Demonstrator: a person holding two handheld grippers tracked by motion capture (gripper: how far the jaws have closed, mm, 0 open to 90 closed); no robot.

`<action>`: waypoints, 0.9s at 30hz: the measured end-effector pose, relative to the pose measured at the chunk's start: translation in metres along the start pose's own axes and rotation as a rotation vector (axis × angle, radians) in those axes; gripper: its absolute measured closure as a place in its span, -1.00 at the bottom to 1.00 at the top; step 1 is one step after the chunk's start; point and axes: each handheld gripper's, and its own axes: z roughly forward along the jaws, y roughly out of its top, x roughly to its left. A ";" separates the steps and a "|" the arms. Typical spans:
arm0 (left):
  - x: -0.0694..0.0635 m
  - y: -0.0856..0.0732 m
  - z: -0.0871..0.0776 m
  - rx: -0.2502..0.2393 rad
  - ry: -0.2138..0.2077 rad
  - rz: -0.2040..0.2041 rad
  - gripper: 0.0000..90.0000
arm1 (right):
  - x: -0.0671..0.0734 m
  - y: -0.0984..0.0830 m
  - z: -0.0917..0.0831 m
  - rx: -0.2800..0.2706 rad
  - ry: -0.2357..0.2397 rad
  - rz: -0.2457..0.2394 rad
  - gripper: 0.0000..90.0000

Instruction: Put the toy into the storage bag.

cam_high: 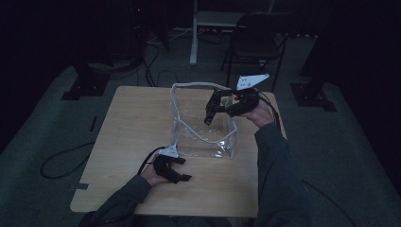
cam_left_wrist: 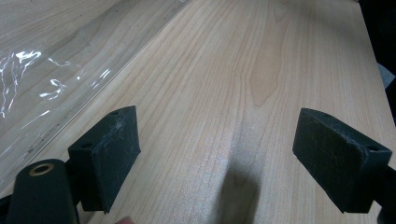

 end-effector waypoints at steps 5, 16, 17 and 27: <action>0.000 0.000 0.000 0.004 0.002 0.003 -0.66 | 0.001 0.000 0.007 0.001 0.009 -0.004 -0.41; 0.000 0.000 0.000 0.004 0.003 0.002 -0.66 | -0.008 -0.010 0.011 0.109 -0.012 -0.004 -0.41; 0.000 0.000 0.000 0.005 0.003 0.003 -0.66 | -0.009 -0.011 0.010 0.119 -0.015 -0.003 -0.41; 0.000 0.000 0.000 0.005 0.006 0.002 -0.66 | -0.015 -0.021 -0.010 0.202 -0.058 -0.007 -0.41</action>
